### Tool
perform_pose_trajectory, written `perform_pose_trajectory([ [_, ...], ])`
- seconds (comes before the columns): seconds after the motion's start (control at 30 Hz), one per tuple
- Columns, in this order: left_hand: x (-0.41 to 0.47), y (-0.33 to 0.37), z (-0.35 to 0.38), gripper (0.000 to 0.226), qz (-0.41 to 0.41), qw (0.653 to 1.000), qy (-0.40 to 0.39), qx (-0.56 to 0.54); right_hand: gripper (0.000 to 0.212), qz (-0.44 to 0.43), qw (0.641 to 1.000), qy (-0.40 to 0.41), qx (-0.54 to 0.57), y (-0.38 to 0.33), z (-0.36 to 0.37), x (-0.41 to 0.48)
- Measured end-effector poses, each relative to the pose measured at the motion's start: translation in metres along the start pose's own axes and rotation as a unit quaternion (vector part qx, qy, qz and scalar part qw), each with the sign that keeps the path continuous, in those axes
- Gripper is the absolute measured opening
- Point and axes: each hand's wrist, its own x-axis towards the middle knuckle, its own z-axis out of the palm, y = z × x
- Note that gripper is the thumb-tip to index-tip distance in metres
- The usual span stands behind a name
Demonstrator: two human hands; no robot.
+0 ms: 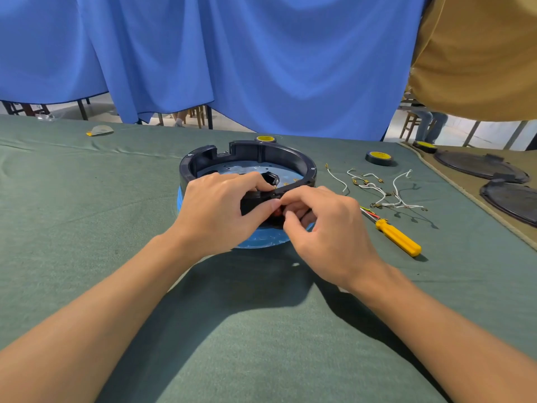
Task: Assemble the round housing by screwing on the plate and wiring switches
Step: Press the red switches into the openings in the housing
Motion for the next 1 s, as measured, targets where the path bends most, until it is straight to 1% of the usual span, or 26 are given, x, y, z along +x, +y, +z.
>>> perform_pose_trajectory([
  [0.13,0.001,0.004,0.002,0.037,-0.041,0.999,0.007,-0.019,0.004,0.032,0.999,0.025,0.012,0.0,0.002,0.001],
  [0.23,0.006,0.006,0.003,0.031,-0.096,0.993,-0.005,-0.07,0.003,0.028,0.999,0.026,0.004,-0.002,0.004,0.0],
  [0.3,0.008,0.006,0.002,0.03,-0.115,0.99,-0.014,-0.083,0.004,0.027,0.999,0.027,0.003,-0.003,0.005,0.0],
  [0.37,0.009,0.004,0.0,0.03,-0.109,0.991,-0.017,-0.078,0.003,0.035,0.999,0.024,0.007,-0.003,0.004,0.0],
  [0.47,0.006,0.0,-0.004,0.032,-0.065,0.996,-0.025,-0.051,0.002,0.041,0.999,0.024,0.004,-0.002,0.003,0.0],
  [0.6,0.002,-0.002,-0.005,0.038,-0.02,0.999,-0.05,-0.004,0.006,0.066,0.996,0.065,0.006,0.004,0.0,-0.001],
  [0.67,0.003,-0.003,-0.004,0.036,-0.018,0.998,-0.055,0.004,0.007,0.081,0.994,0.075,0.007,0.006,-0.001,0.0],
  [0.73,0.004,-0.004,-0.004,0.033,-0.02,0.997,-0.068,0.005,0.007,0.084,0.994,0.068,0.002,0.005,0.0,-0.001],
  [1.0,0.011,-0.006,-0.008,0.025,-0.057,0.99,-0.127,-0.001,0.008,0.07,0.997,0.045,0.002,0.002,0.001,-0.003],
])
